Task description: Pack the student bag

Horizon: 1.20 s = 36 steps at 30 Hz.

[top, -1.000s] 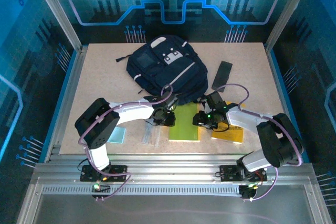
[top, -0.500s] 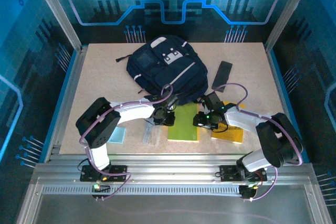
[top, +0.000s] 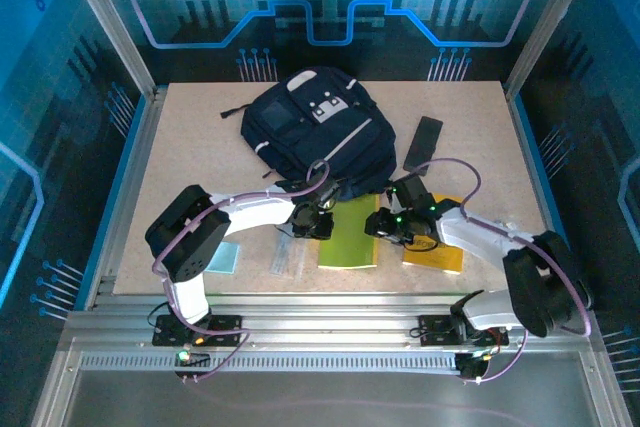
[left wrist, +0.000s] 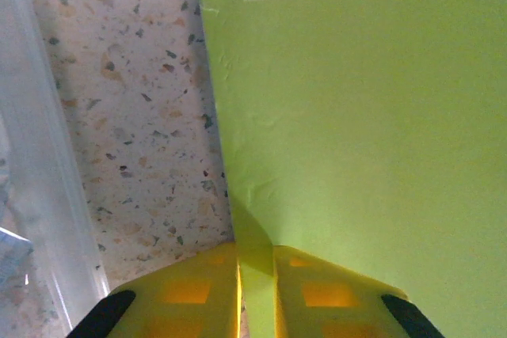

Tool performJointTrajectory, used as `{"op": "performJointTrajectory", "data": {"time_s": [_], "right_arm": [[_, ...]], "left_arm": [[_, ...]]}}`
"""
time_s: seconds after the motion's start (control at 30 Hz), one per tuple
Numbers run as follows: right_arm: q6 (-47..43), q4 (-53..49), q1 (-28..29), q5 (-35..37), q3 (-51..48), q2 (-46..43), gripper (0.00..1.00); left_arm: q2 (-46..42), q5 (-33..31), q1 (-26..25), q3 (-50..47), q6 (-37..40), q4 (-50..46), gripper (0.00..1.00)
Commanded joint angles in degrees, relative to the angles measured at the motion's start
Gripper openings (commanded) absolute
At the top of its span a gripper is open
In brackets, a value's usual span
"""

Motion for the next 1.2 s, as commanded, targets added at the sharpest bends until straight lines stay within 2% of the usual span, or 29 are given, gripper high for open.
{"op": "performJointTrajectory", "data": {"time_s": [0.0,0.27,0.5,0.83,1.03,1.17], "right_arm": [[0.4,6.1,0.6,-8.7,1.5,-1.8,0.41],[6.1,22.5,1.6,-13.2,-3.7,7.1,0.4],[7.7,31.1,2.6,-15.7,-4.9,8.3,0.34],[7.0,29.0,2.6,-16.8,-4.6,1.1,0.29],[6.5,27.9,2.3,-18.8,-4.4,0.4,0.26],[4.2,23.3,2.4,-17.1,-3.5,-1.0,0.26]], "left_arm": [[4.4,4.9,-1.6,-0.8,0.0,1.5,0.17],[4.3,4.7,-1.6,-0.8,-0.2,1.4,0.17],[4.6,5.4,-1.7,-0.6,-0.8,1.8,0.17],[4.8,5.3,-1.7,-0.2,-0.8,1.6,0.17],[5.2,5.3,-1.7,0.1,-0.7,1.4,0.17],[4.9,5.0,-1.7,0.1,-0.6,1.1,0.17]]}}
